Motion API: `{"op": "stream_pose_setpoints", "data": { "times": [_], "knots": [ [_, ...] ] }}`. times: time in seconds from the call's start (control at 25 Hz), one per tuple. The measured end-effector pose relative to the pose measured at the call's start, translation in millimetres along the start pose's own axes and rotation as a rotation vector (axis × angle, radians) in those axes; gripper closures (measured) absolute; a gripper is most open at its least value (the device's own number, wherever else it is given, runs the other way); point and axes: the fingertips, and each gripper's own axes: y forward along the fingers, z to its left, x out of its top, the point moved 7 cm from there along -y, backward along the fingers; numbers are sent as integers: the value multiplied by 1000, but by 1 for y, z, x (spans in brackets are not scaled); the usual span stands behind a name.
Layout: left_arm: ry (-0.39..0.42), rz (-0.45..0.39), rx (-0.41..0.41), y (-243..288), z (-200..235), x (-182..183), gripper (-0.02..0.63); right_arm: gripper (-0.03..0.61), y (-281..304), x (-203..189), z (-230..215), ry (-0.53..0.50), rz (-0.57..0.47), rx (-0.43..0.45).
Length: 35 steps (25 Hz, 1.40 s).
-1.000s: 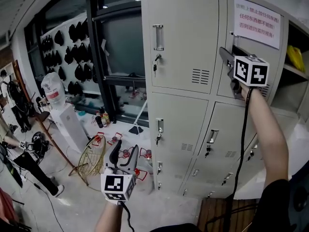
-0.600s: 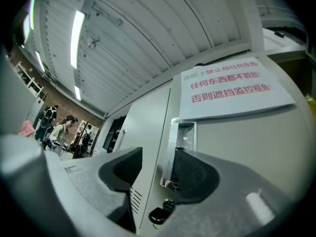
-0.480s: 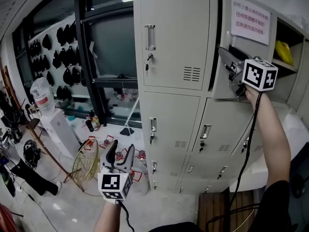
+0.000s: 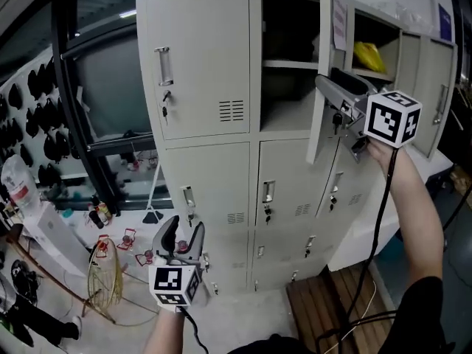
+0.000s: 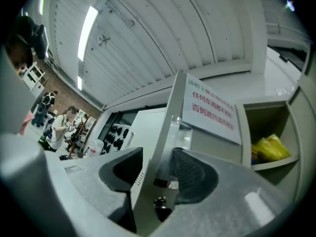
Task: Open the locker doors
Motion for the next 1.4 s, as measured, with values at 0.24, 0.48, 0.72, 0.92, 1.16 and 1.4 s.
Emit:
{"op": "stream_pose_setpoints", "data": {
  "times": [0.24,0.48,0.72,0.92,1.16,1.4],
  "knots": [
    [-33,-5,-108,14,-20,-3,376,382,-53,5,-14,-57,42,-167],
    [-76,-1,-202,34,-44,-11,376,419,-97,2,-27,-145,116,-296],
    [-94,0,-261,48,-80,-4,376,457,-135,3,-56,-125,121,-376],
    [-70,-8,-247,53,-99,-5,376,460,-149,1,-74,-89,98,-354],
    [-54,4,-215,53,-123,5,376,460,-164,0,-80,-85,32,-312],
    [-10,29,-168,45,-147,12,376,480,-199,11,-51,-102,-156,-246]
  ]
}}
